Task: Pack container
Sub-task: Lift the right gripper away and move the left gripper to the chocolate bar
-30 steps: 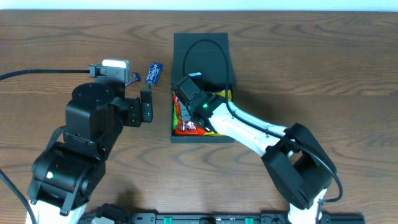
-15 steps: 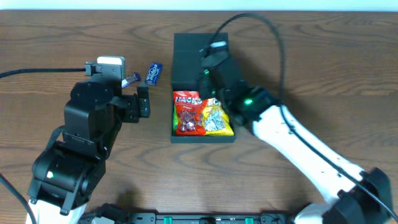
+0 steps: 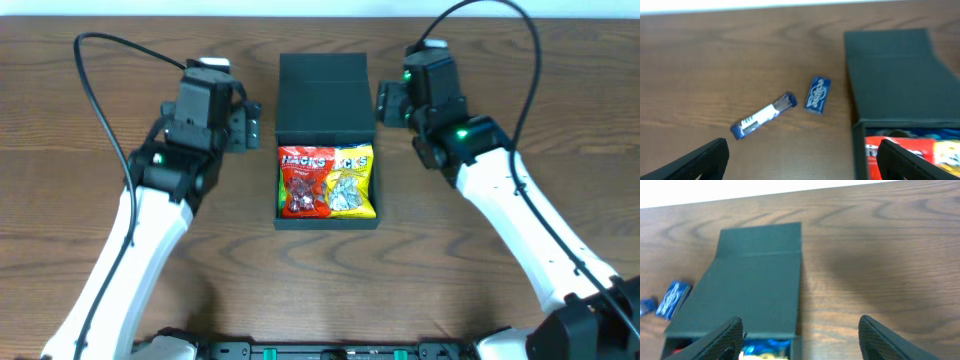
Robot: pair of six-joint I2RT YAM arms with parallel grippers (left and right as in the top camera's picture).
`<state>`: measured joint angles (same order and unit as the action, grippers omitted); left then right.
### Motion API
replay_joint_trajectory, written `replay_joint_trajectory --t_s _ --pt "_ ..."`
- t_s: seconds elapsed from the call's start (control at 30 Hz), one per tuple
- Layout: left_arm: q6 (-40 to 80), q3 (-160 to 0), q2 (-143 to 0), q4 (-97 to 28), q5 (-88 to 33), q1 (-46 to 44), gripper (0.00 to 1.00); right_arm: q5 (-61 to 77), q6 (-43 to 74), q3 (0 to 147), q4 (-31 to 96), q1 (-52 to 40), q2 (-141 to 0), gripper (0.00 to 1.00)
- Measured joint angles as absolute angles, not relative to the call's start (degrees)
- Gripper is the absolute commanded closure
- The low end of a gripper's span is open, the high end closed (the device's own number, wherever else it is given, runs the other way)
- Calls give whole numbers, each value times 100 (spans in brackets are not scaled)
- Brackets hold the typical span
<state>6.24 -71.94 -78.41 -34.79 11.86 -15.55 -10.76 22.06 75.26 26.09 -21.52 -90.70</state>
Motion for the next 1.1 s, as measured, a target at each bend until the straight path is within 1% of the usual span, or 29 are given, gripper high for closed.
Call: replay_joint_trajectory --t_s 0.23,0.37,0.5,0.6,0.7,0.93,1.1 --pt "659 -7192 -8768 -3109 276 -327 5 -1079 2204 7526 2480 -1789 -9070 23" --pt "1310 -7192 -9397 -2985 -242 333 5 -1076 2204 7526 2471 -1780 -9067 22" --pt "1846 -7194 -9985 -2622 -432 550 5 -1076 2204 7526 2475 -1780 -9070 20" --pt "1811 -7192 -10318 -2296 -493 552 5 -1074 2204 7526 2480 -1780 -9070 18" --pt "1323 -7194 -10643 -2010 -561 552 5 -1074 2204 7526 2480 -1780 -9070 16" --pt "-1369 -7194 -10763 -1649 -762 552 5 -1074 2204 7526 2480 -1780 -9070 11" --pt "-2703 -7192 -10763 -1649 -939 552 5 -1074 2204 7526 2482 -1780 -9070 10"
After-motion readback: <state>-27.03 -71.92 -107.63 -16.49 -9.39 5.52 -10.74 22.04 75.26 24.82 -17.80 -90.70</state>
